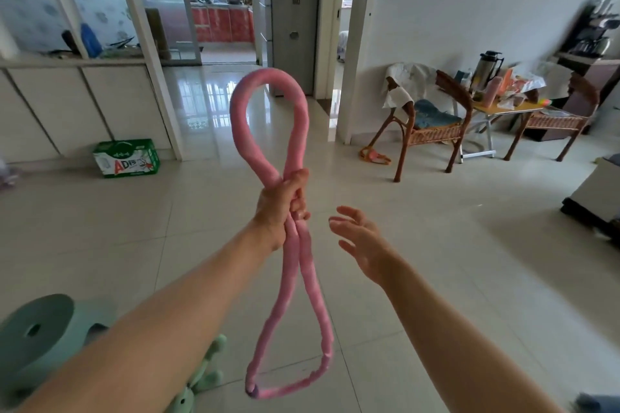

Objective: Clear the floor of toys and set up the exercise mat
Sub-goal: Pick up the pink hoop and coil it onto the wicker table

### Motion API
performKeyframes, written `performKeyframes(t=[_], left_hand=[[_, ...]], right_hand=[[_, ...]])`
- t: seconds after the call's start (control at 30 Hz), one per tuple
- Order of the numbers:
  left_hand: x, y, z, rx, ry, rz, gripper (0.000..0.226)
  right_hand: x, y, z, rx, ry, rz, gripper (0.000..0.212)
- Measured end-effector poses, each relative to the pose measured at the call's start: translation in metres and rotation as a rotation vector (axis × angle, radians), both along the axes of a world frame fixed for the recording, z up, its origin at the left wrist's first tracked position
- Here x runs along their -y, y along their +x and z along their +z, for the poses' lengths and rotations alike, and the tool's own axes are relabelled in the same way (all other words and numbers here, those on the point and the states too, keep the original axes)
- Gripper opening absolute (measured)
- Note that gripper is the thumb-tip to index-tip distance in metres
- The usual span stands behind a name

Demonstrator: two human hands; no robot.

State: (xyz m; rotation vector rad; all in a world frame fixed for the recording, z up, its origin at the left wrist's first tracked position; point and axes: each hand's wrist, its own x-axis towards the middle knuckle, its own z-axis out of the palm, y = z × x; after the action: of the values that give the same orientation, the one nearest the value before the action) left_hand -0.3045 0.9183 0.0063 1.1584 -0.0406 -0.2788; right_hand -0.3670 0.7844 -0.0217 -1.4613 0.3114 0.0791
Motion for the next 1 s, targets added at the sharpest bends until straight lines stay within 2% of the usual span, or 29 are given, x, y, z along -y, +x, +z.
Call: performKeyframes(t=[0.1, 0.2, 0.27, 0.37, 0.43, 0.57, 0.7, 0.8, 0.9, 0.97, 1.0], left_hand=[[-0.013, 0.008, 0.016, -0.017, -0.09, 0.033, 0.041], [-0.021, 0.013, 0.03, -0.038, -0.187, 0.056, 0.041], [-0.026, 0.015, 0.038, -0.048, -0.264, 0.088, 0.041], [-0.037, 0.021, 0.044, -0.065, -0.347, 0.146, 0.042], [-0.046, 0.024, 0.042, -0.079, -0.353, 0.18, 0.042], [-0.06, 0.029, 0.029, -0.143, -0.325, 0.261, 0.043], [-0.069, 0.035, 0.021, -0.221, -0.3, 0.36, 0.042], [-0.077, 0.039, 0.013, -0.232, -0.208, 0.407, 0.036], [-0.082, 0.045, 0.01, -0.227, -0.018, 0.473, 0.028], [-0.087, 0.05, 0.009, -0.175, 0.326, 0.515, 0.02], [-0.09, 0.051, 0.007, -0.141, 0.538, 0.507, 0.026]], right_hand=[[-0.007, 0.0, -0.029, -0.079, -0.133, 0.091, 0.052], [-0.012, 0.0, -0.05, -0.166, -0.314, 0.295, 0.056], [-0.011, -0.002, -0.06, -0.226, -0.485, 0.432, 0.048], [0.0, -0.01, -0.076, -0.32, -0.664, 0.501, 0.03], [0.008, -0.016, -0.086, -0.297, -0.721, 0.442, 0.019], [0.024, -0.019, -0.101, -0.121, -0.932, 0.176, 0.011], [0.038, -0.021, -0.106, 0.083, -1.083, 0.021, 0.022], [0.046, -0.025, -0.101, 0.309, -1.048, -0.054, 0.025], [0.047, -0.027, -0.092, 0.478, -1.084, -0.072, 0.017], [0.045, -0.029, -0.084, 0.563, -1.19, -0.023, 0.024], [0.043, -0.03, -0.079, 0.591, -1.232, 0.008, 0.029]])
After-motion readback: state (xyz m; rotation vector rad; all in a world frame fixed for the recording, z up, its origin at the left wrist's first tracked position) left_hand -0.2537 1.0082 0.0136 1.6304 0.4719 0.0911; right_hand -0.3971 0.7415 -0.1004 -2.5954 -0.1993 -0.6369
